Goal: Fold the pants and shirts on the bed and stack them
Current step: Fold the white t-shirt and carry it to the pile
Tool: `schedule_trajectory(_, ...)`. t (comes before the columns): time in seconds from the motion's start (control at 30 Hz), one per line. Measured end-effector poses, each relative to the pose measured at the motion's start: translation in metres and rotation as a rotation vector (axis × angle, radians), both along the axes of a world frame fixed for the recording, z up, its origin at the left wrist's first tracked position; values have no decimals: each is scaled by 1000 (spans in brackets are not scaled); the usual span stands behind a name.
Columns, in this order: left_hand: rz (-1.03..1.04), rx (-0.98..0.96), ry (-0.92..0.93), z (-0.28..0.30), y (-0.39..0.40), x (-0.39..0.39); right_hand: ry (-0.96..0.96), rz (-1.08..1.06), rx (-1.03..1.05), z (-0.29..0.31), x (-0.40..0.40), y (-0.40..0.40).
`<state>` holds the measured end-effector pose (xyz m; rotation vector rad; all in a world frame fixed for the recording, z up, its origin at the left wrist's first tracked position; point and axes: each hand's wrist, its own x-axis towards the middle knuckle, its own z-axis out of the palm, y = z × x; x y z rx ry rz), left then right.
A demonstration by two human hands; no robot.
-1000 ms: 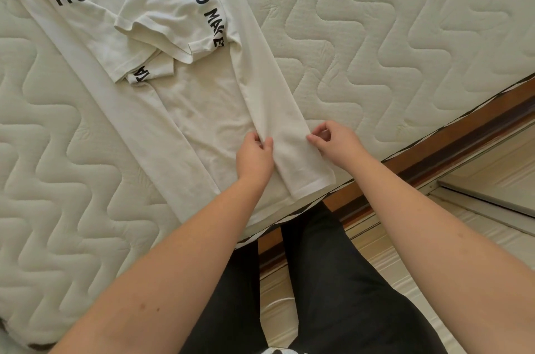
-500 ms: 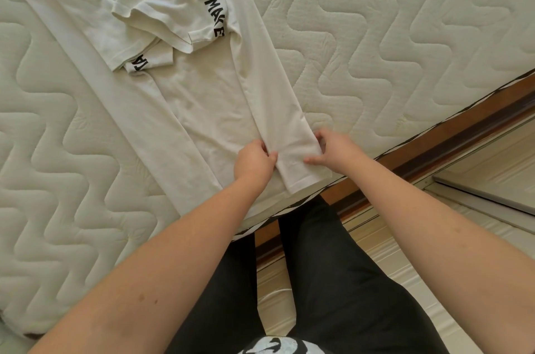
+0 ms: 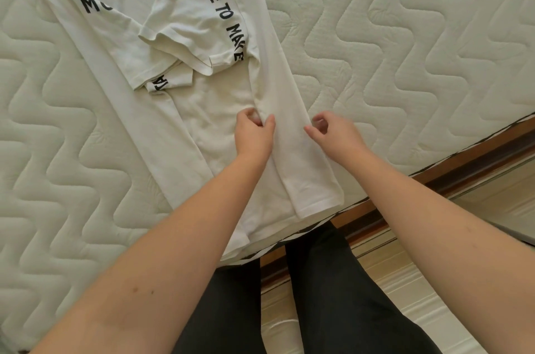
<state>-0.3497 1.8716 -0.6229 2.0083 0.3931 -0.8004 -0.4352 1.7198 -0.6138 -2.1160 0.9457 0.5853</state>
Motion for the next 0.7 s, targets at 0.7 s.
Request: schedule_trajectory(0.7,-93,109,-150,-8,1,71,-90,-66,-24,-9,99,-4)
